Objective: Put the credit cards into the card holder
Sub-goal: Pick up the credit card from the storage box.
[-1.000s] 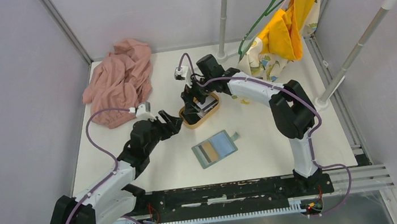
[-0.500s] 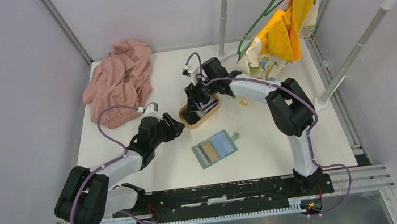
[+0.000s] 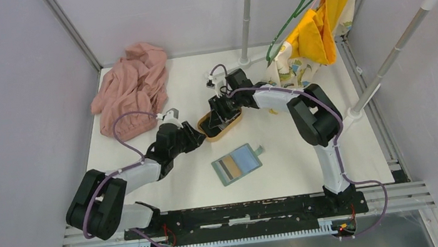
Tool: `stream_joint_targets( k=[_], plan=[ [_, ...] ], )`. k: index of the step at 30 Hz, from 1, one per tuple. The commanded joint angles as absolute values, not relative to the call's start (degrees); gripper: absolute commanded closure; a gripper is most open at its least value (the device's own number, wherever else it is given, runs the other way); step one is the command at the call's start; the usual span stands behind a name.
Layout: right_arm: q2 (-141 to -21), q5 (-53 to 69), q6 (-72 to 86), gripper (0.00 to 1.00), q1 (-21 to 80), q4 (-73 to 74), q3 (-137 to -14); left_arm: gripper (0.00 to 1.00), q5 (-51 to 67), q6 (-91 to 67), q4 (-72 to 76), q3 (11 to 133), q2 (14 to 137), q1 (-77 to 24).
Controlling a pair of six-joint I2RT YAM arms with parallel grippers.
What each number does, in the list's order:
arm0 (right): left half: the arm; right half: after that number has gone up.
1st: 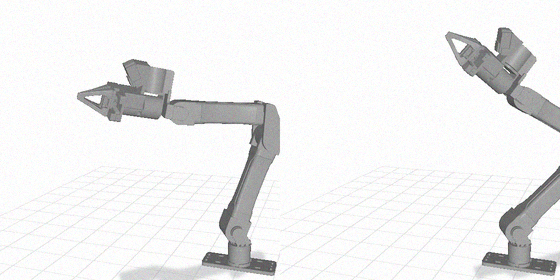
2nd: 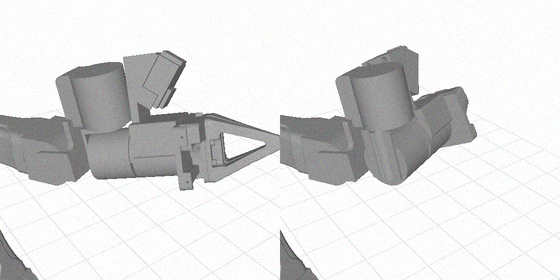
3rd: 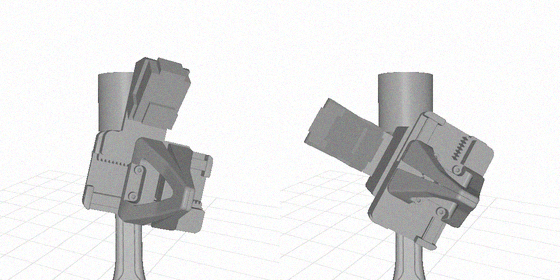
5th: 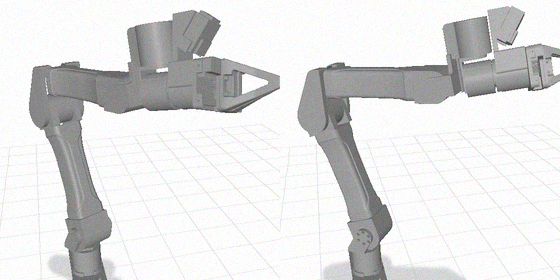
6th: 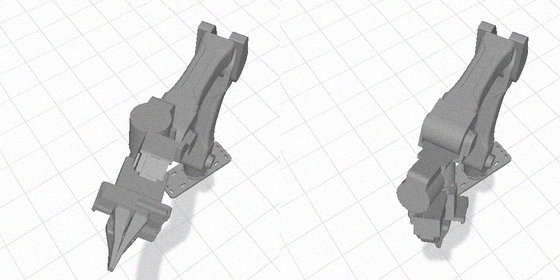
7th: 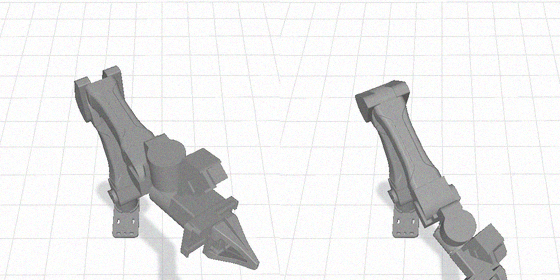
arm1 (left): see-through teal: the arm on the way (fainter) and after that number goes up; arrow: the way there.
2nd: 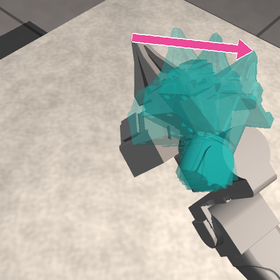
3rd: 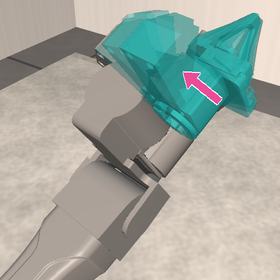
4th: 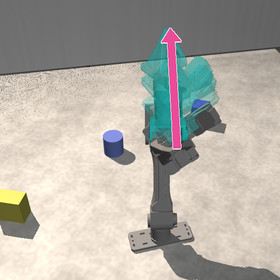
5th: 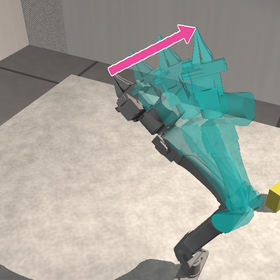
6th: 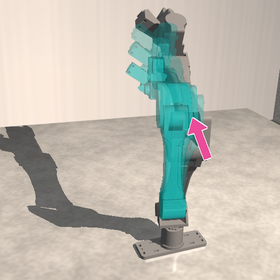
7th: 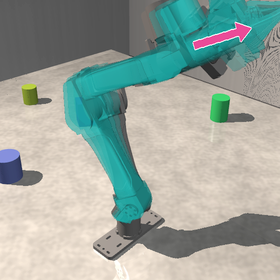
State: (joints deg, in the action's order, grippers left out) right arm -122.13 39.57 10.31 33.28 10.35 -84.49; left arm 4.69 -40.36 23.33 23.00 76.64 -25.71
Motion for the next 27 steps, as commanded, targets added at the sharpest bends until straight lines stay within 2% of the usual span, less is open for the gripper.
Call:
stream_joint_targets(
  k=[1, 6, 16, 27],
  plan=[
    [-122.3, 42.8, 12.8, 0.47, 33.5, 6.8, -84.5, 0.6, 5.9, -39.7, 26.7, 25.6, 78.1, -25.5],
    [-122.3, 45.6, 15.1, 0.5, 33.4, 5.2, -83.7, 0.66, 6.6, -39.4, 27.0, 26.6, 79.5, -25.4],
    [-121.0, 52.7, 22.4, 0.57, 33.4, -1.9, -81.0, 0.69, 7.8, -39.1, 27.1, 27.6, 80.1, -25.5],
    [-123.7, 45.2, 15.3, 0.52, 33.5, 7.3, -84.4, 0.7, 8.6, -39.1, 27.2, 28.1, 80.7, -25.4]
  ],
)
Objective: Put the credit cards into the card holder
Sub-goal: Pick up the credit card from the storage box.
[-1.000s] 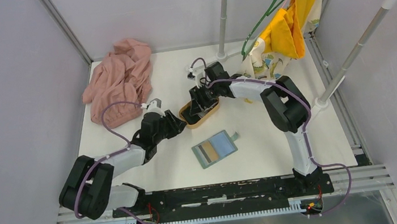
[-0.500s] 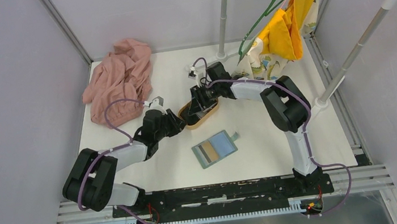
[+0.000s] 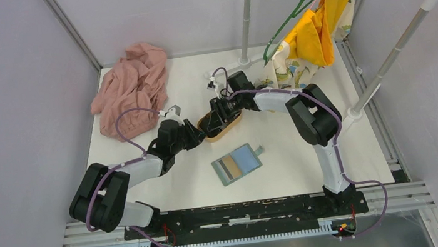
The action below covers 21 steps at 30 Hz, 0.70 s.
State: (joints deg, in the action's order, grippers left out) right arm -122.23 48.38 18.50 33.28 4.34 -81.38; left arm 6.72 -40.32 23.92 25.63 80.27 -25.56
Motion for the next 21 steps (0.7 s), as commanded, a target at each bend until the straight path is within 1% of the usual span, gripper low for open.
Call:
stream_joint_targets(
  k=[1, 9, 15, 16, 18, 21],
  plan=[
    [-124.2, 45.2, 15.2, 0.51, 33.5, 7.5, -84.6, 0.7, 8.8, -39.1, 27.3, 28.0, 80.8, -25.5],
    [-125.7, 46.5, 16.9, 0.53, 34.4, 7.1, -85.3, 0.7, 9.5, -39.1, 27.9, 28.0, 81.0, -25.4],
    [-123.8, 48.2, 17.4, 0.55, 32.8, 7.1, -85.6, 0.67, 8.7, -38.7, 25.6, 28.0, 77.8, -25.4],
    [-123.5, 48.3, 17.5, 0.55, 32.4, 7.1, -85.6, 0.67, 8.6, -38.7, 25.0, 28.1, 77.1, -25.5],
    [-123.0, 48.9, 17.8, 0.56, 32.0, 7.1, -85.6, 0.62, 8.2, -38.5, 24.0, 28.2, 75.9, -25.4],
    [-122.8, 49.8, 18.3, 0.56, 31.7, 6.8, -85.6, 0.58, 8.1, -38.4, 22.5, 28.2, 74.1, -25.4]
  ],
)
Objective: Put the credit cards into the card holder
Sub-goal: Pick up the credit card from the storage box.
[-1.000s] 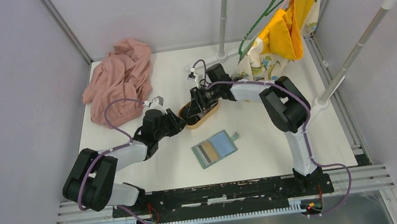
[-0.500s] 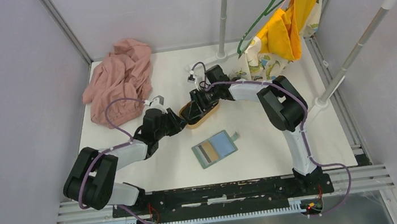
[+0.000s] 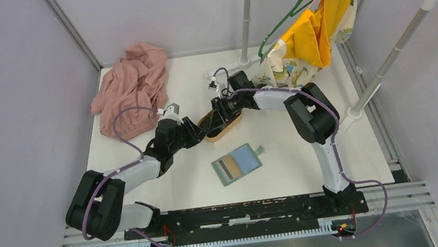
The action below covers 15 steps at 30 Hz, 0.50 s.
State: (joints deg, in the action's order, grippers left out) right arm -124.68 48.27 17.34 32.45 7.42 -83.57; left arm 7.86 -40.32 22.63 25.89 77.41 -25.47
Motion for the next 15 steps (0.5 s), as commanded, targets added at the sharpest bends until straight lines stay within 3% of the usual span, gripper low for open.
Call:
stream_joint_targets(
  k=[1, 15],
  plan=[
    [-122.9, 50.2, 18.5, 0.56, 31.7, 6.4, -85.5, 0.57, 8.0, -38.3, 22.1, 28.2, 73.5, -25.4],
    [-125.9, 47.9, 17.0, 0.56, 35.5, 8.6, -86.6, 0.57, 3.8, -37.0, 13.1, 27.9, 63.7, -25.5]
  ],
)
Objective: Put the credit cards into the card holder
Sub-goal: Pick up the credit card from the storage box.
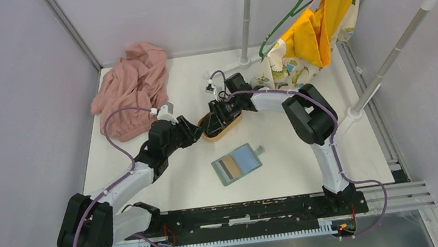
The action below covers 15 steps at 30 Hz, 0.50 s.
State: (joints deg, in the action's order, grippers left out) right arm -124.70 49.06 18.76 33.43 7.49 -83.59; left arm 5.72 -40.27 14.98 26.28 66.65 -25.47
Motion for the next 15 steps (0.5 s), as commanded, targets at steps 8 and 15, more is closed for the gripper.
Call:
stream_joint_targets(
  k=[8, 15],
  plan=[
    [-126.1, 45.6, 16.0, 0.57, 35.4, 10.3, -87.4, 0.57, 3.2, -36.7, 10.1, 27.4, 59.7, -25.4],
    [-124.3, 46.2, 16.0, 0.64, 33.6, 10.5, -87.7, 0.57, 2.7, -36.7, 8.6, 27.2, 57.7, -25.4]
  ],
)
